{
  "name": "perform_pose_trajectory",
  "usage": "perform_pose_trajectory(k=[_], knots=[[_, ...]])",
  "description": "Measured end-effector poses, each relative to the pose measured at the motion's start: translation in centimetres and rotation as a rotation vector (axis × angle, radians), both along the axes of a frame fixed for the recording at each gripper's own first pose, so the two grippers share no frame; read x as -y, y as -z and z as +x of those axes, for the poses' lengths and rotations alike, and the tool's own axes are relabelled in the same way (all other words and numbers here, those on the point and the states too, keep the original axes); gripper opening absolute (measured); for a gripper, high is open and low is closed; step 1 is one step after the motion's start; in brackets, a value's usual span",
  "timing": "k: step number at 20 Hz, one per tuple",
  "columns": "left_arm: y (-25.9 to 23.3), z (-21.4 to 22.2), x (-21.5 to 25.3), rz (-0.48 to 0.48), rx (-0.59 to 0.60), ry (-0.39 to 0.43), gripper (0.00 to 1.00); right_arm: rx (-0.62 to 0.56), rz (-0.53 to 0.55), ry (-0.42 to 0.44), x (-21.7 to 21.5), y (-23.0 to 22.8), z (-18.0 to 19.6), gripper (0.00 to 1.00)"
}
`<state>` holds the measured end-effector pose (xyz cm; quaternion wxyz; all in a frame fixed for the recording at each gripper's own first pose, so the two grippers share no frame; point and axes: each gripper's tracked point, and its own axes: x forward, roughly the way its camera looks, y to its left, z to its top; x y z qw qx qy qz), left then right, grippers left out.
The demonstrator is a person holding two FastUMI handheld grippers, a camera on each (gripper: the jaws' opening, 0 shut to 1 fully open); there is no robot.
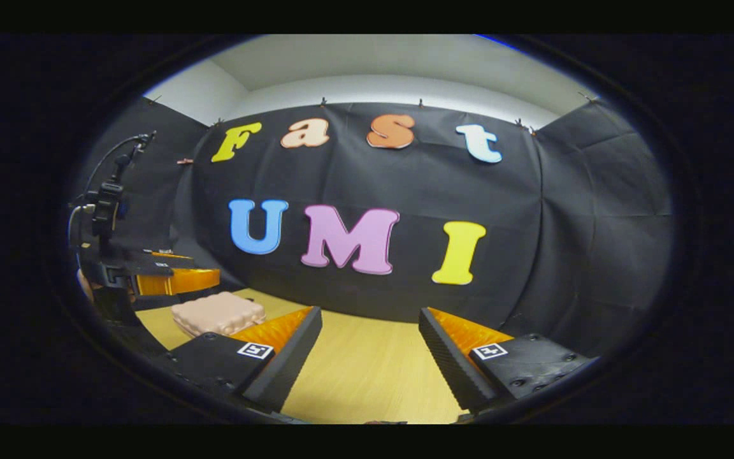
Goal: First open the suitcase, pack the skin care products into it, and then close the suitcase.
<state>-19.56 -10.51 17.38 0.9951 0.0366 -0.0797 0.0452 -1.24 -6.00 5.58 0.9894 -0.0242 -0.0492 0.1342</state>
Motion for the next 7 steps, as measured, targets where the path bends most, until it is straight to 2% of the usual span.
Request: perform_pose_trajectory(k=[4, 7], knots=[[-2.5, -3.2, 1.5, 0.001, 0.069, 0.023, 0.96, 0.078, -0.008, 0.014, -1.9, -2.5, -1.4, 0.95], [-3.3, -3.6, 0.4, -0.003, 0.091, 0.006, 0.95, 0.1, -0.019, 0.02, -2.7, -3.4, -2.3, 0.96]])
